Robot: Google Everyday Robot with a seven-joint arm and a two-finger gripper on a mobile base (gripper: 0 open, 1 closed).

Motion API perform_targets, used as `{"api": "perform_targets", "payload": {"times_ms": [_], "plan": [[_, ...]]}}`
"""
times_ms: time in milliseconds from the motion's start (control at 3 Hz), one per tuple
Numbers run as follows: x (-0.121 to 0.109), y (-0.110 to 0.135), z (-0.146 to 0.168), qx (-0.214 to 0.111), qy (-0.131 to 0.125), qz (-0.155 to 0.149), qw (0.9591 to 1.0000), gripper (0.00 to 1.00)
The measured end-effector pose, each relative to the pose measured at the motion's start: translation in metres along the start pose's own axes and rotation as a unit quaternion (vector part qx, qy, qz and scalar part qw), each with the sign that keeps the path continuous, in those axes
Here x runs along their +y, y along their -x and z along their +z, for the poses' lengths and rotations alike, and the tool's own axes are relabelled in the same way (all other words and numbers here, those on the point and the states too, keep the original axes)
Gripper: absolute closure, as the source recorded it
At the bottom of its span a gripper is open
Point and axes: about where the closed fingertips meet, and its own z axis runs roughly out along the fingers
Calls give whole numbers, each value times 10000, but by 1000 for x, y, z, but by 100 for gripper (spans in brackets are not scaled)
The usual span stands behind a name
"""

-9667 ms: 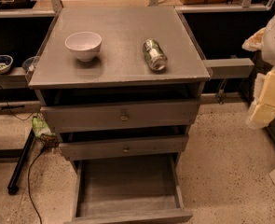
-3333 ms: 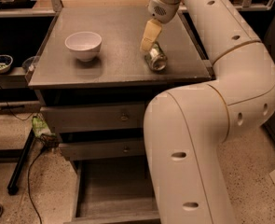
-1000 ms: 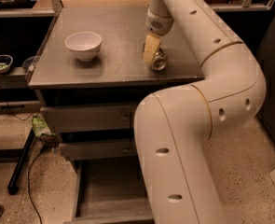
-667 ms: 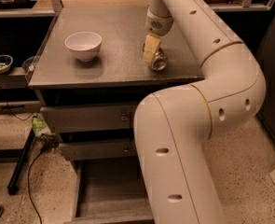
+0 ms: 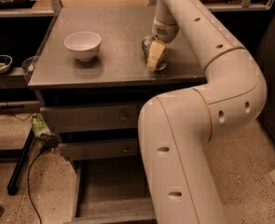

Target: Place green can into bottom drawer

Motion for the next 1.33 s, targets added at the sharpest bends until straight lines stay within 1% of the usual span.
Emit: {"api": "perform_targets", "payload": {"times_ms": [333, 667, 1000, 1333], "plan": [[0, 0, 0, 0, -1, 1, 10000, 27], [0, 0, 0, -1, -1, 1, 10000, 50], [0, 0, 0, -1, -1, 1, 10000, 81], [0, 0, -1, -1, -1, 1, 10000, 100]]}}
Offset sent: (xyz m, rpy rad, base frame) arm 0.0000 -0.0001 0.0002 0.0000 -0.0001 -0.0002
